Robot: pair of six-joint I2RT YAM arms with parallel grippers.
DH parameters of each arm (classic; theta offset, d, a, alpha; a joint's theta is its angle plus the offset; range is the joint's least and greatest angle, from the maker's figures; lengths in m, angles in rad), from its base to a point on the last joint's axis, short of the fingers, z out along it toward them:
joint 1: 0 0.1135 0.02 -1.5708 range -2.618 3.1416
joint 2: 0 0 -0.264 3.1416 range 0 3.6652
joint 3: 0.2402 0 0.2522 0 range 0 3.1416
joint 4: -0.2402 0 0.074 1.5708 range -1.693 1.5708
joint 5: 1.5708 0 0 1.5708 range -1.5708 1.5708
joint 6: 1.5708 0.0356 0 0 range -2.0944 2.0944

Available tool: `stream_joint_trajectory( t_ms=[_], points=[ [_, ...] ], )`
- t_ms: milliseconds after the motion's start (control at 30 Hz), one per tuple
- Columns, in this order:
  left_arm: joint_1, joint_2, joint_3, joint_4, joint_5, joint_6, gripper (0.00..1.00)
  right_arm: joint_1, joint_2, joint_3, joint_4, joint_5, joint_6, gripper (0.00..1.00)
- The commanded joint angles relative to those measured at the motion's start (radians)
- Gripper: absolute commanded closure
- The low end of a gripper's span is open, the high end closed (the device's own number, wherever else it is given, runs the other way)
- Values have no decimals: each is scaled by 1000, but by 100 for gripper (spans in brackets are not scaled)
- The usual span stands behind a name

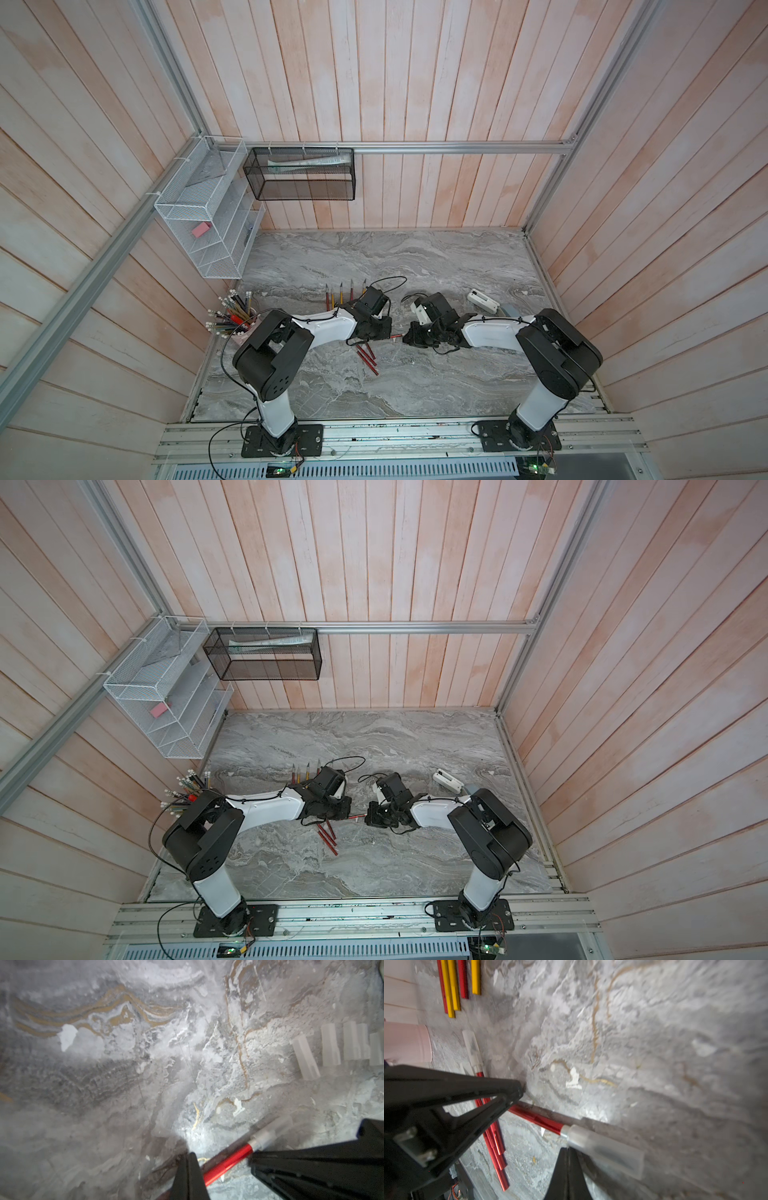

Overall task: Remove protective caps from carving knives
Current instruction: Adjust the carving knife at the center of the board.

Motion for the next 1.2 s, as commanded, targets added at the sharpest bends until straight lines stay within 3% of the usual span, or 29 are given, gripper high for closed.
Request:
stream_joint_trajectory(
  t_ms=[0, 433, 700, 933, 1167],
  points=[
    [-4, 35, 12, -23, 6, -3, 100, -24, 46, 15, 5, -3, -27, 100],
    [-6, 64, 52, -34, 8, 4, 100, -72, 113, 63, 46, -40, -37, 100],
    [-6, 23, 77, -53, -17, 23, 87, -105, 79, 47, 30, -52, -54, 100],
    [-14, -24, 35, -29, -17, 47, 67, -124, 77, 60, 9, -60, -68, 100],
    [-50, -21, 12, -41, -54, 71, 63, -127, 96, 85, -2, -68, -72, 100]
  ],
)
